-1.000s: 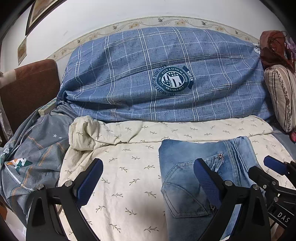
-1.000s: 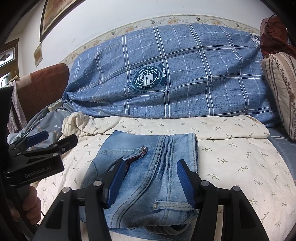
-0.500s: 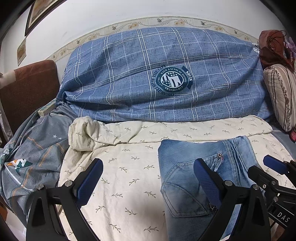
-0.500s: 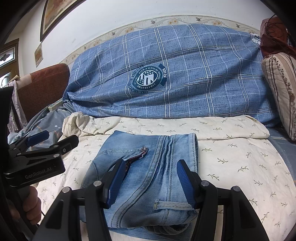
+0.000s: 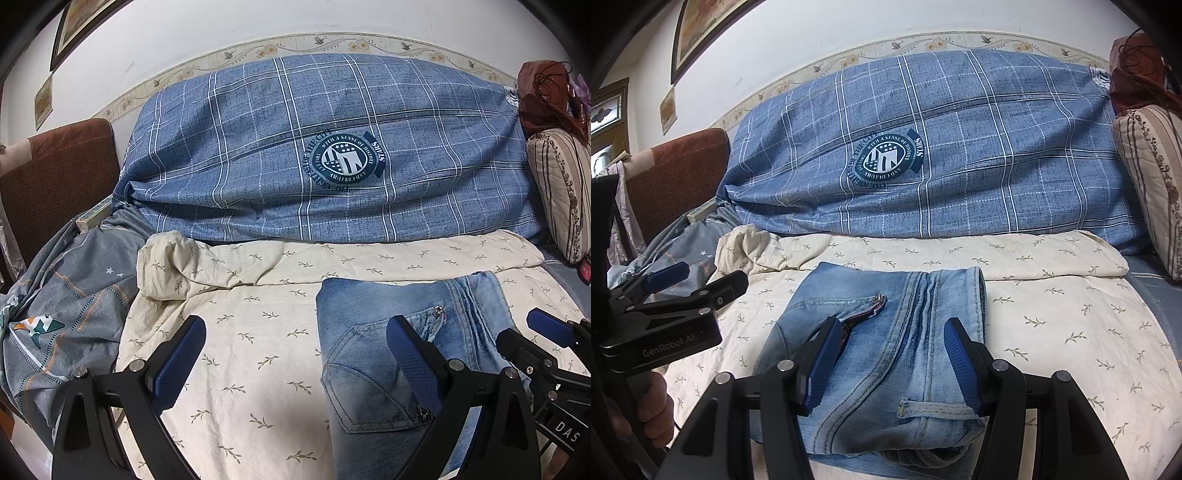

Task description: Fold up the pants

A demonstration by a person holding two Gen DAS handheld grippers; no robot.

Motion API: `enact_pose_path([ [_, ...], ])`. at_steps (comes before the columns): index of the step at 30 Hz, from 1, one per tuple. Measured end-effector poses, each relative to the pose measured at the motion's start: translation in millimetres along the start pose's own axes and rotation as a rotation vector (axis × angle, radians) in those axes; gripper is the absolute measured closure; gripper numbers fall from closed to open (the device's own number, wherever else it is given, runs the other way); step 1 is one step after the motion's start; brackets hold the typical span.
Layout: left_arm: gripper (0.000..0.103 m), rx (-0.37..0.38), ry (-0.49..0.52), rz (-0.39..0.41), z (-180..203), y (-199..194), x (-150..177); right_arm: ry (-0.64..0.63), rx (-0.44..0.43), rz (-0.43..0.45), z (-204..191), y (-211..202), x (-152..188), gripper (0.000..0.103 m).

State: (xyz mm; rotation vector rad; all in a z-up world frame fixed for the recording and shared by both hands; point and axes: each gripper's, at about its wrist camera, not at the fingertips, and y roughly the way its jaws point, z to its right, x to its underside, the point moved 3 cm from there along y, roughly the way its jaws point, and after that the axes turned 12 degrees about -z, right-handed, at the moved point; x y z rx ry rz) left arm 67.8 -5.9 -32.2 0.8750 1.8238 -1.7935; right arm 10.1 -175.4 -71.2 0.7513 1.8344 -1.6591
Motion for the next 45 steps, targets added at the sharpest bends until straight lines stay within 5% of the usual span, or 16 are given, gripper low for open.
enact_pose_path([
  [45, 0.005, 0.008, 0.001, -0.003, -0.8, 0.6, -1.0, -0.011, -0.011, -0.003, -6.1, 2.5, -0.6, 0.041],
])
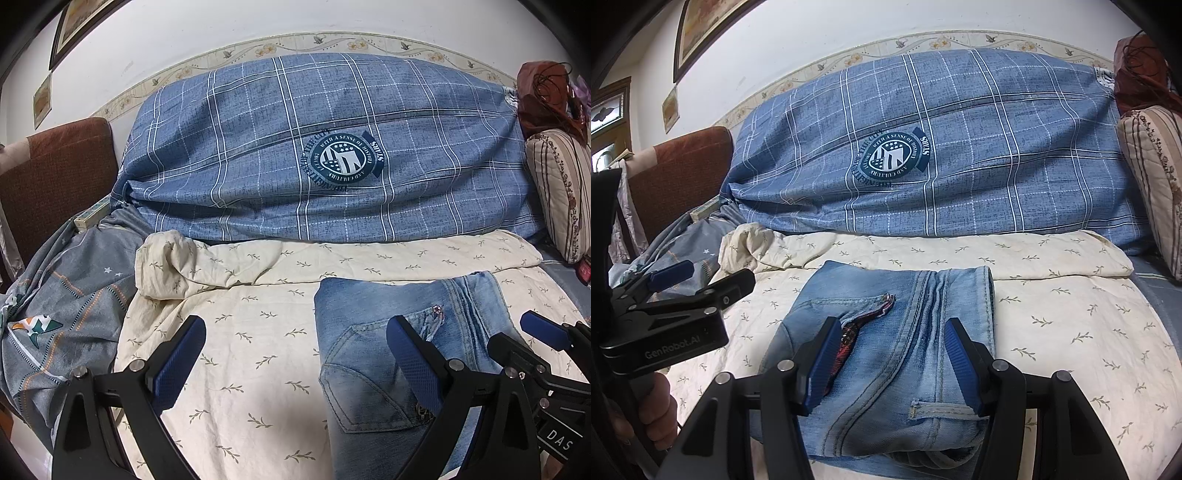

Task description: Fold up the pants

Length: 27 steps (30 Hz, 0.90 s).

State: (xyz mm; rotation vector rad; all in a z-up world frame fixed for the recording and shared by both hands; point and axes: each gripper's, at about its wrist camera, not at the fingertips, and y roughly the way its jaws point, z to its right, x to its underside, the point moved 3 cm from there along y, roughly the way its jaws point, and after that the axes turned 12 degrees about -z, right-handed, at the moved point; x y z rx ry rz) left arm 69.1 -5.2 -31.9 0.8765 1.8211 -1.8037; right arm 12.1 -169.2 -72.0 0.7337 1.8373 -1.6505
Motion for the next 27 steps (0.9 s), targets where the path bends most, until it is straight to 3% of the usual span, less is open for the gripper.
enact_pose_path([
  [27, 0.005, 0.000, 0.005, 0.002, 1.5, 0.8, 1.0, 0.007, 0.004, 0.006, 4.5, -0.8, 0.4, 0.042],
])
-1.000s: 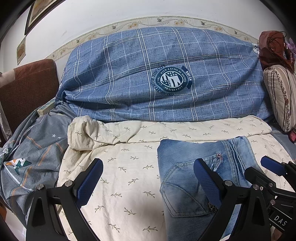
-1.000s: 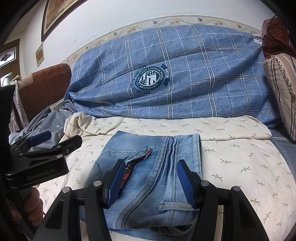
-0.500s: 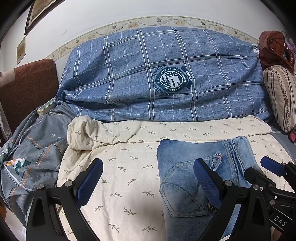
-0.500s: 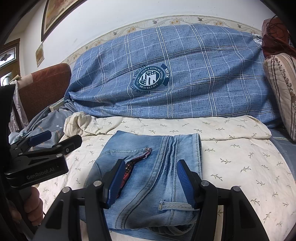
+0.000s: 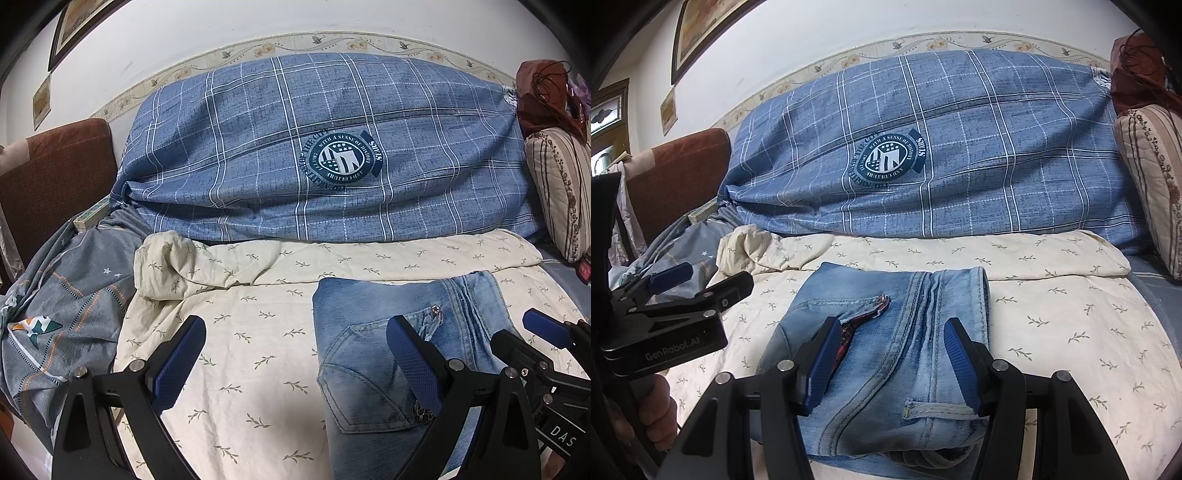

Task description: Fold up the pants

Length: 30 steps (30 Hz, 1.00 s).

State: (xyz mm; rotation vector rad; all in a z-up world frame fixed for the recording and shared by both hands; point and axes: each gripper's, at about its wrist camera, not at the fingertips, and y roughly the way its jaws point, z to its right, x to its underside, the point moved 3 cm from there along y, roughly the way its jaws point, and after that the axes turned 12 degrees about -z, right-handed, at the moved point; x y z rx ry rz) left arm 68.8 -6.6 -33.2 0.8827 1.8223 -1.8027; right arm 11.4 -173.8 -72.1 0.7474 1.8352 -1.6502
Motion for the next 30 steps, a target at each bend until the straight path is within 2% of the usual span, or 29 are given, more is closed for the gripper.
enact_pose_path([
  [30, 0.005, -0.001, 0.000, 0.002, -1.3, -1.3, 0.0, -0.005, -0.002, 0.002, -0.7, -0.7, -0.8, 0.042],
])
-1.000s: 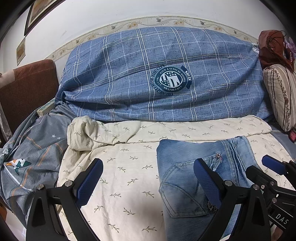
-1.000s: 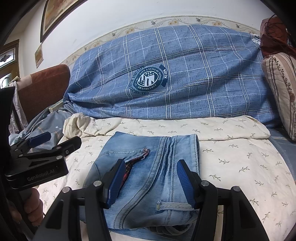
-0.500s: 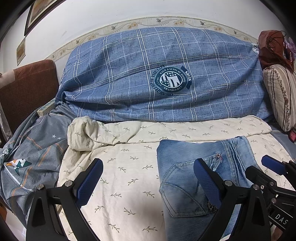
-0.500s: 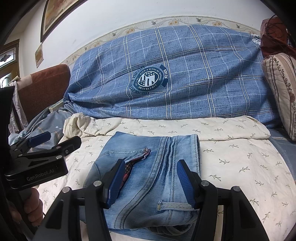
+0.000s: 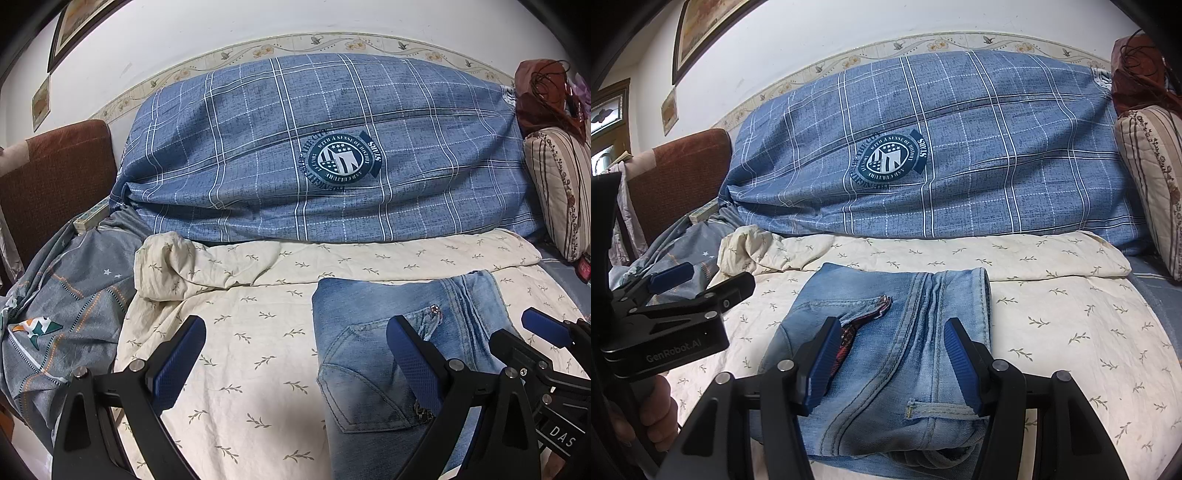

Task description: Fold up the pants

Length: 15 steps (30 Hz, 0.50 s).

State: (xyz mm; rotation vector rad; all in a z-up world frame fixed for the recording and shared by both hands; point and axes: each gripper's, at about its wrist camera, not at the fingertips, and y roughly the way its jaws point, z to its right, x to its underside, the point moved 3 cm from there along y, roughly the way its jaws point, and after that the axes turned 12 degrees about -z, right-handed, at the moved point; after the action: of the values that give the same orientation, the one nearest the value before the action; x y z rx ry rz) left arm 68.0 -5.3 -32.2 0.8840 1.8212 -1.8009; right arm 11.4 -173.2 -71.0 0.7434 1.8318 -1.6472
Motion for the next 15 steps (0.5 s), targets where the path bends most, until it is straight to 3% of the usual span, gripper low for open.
enact_pose_path([
  [15, 0.005, 0.002, 0.002, 0.003, 0.6, -1.0, -0.6, 0.003, -0.003, 0.000, -0.7, -0.7, -1.3, 0.042],
])
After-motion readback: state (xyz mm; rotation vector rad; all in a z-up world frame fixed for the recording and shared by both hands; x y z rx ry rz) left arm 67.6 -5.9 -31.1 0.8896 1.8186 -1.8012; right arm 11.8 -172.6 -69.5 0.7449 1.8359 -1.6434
